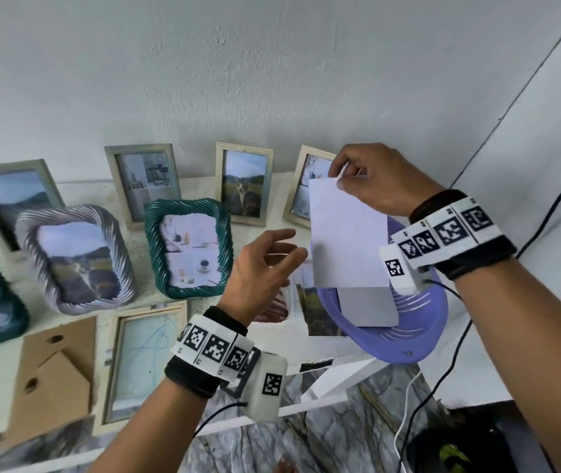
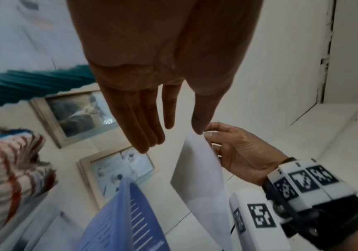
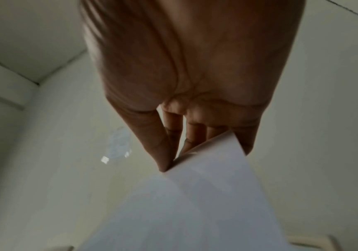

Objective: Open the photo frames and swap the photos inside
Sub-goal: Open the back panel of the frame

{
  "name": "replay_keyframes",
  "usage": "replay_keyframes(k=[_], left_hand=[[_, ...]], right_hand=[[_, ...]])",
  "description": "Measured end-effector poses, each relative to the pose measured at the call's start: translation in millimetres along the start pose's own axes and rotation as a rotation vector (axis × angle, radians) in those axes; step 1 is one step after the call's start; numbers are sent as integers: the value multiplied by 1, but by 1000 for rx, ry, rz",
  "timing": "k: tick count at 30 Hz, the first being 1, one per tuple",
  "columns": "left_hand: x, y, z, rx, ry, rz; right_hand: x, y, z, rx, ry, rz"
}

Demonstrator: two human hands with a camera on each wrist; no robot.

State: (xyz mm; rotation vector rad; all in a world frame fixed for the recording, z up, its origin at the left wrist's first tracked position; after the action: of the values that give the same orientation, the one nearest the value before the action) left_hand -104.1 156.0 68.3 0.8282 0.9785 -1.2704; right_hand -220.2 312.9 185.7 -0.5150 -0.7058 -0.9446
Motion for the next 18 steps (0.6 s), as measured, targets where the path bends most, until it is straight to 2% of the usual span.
replay_keyframes(k=[5,8,10,15,18], left_hand=[[10,17,57,3,84,-21],[33,33,101,-43,76,15],[52,45,131,-90,64,48],[109,75,190,-179,-28,159],[137,91,203,-177,-85,219]], right_hand=[[47,9,-61,33,-198,107],[58,11,-105,-28,-253,146],[58,16,-136,-57,-321,107],[47,37,-228,10,-573,-70],[42,45,-269,38,-522,-57]])
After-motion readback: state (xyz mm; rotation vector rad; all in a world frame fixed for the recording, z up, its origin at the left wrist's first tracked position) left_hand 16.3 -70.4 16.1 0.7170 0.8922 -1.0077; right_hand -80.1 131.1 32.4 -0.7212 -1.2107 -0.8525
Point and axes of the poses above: each hand's wrist, its own y-axis away from the middle knuckle, its own z-axis out of the back of the hand, x = y × z, the point moved 5 cm from there along -y, towards the middle knuckle, and after that the axes turned 15 degrees about -y, right-handed, at the moved point
